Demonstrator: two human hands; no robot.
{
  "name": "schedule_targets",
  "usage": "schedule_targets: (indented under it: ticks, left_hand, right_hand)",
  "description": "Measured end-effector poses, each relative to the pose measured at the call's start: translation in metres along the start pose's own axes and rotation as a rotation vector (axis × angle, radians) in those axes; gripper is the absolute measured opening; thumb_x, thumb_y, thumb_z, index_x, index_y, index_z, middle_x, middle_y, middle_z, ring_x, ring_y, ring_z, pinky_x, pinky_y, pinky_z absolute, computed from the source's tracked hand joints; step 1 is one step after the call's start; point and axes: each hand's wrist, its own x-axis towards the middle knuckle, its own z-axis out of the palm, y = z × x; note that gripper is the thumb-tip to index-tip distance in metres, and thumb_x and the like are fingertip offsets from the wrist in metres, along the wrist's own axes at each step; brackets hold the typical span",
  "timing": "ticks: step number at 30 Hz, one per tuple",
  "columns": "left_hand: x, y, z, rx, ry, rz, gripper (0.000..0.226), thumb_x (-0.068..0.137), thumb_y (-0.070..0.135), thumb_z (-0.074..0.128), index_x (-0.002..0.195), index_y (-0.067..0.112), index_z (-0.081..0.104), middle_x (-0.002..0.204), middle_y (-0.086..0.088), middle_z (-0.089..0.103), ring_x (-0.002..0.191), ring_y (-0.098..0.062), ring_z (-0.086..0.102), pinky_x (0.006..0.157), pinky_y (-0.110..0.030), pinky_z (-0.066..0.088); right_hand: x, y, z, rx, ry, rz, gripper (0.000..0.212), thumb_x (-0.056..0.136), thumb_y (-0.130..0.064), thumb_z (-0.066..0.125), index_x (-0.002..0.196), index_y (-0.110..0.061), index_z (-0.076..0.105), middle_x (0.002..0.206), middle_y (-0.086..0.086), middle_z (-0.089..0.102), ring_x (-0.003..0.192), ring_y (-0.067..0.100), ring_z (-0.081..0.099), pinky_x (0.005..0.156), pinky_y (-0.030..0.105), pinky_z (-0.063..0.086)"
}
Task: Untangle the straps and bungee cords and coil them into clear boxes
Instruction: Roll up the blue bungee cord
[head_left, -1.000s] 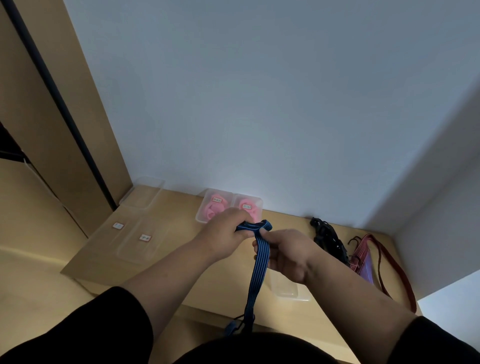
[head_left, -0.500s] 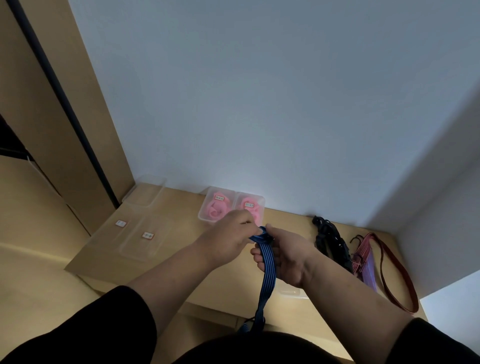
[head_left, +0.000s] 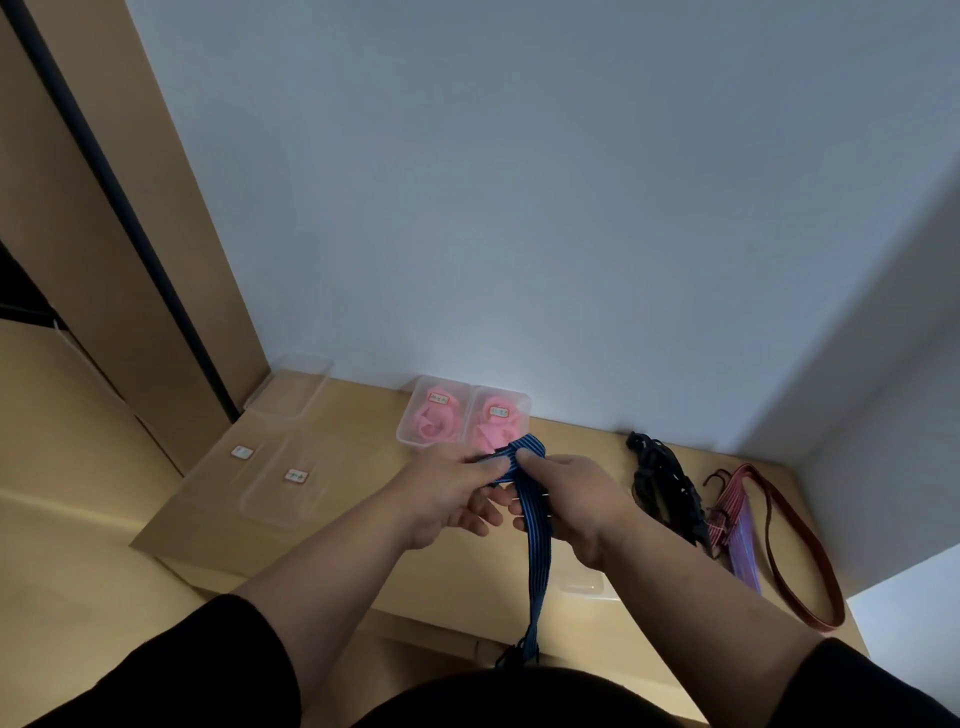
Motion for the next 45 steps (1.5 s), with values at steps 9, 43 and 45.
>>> schedule_targets:
  ticks: [9,43,45]
  left_hand:
    - [0.002,0.001,0.004,0.667,0.185,0.335,0.011,0.095,0.02,0.062,0.097,0.024,0.073,0.079,0.004,0.069,0.061,-0.007,0.065,0.056,-0.022,0.054]
    - [0.003,-0.001,-0.004,0.707,0.213,0.514,0.01,0.091,0.017,0.069,0.097,0.024,0.074,0.083,0.009,0.068,0.075,-0.006,0.063,0.069,-0.024,0.05]
    - [0.002,-0.002,-0.006,0.86,0.236,0.634,0.014,0.092,0.016,0.067,0.104,0.018,0.074,0.09,0.009,0.064,0.084,-0.009,0.058,0.076,-0.027,0.046]
  right_hand:
    - [-0.001,-0.001,-0.001,0.123,-0.079,0.178,0.028,0.1,-0.022,0.063,0.11,0.004,0.068,0.084,0.017,0.071,0.071,0.026,0.071,0.067,0.036,0.06]
    - [-0.003,0.01,0.001,0.107,-0.032,0.12,0.023,0.101,-0.018,0.062,0.101,0.004,0.07,0.077,0.011,0.072,0.063,0.018,0.069,0.062,0.03,0.058]
    - [-0.004,0.01,0.002,0.125,-0.058,0.129,0.029,0.099,-0.024,0.065,0.103,0.004,0.07,0.079,0.012,0.072,0.065,0.02,0.069,0.064,0.031,0.058]
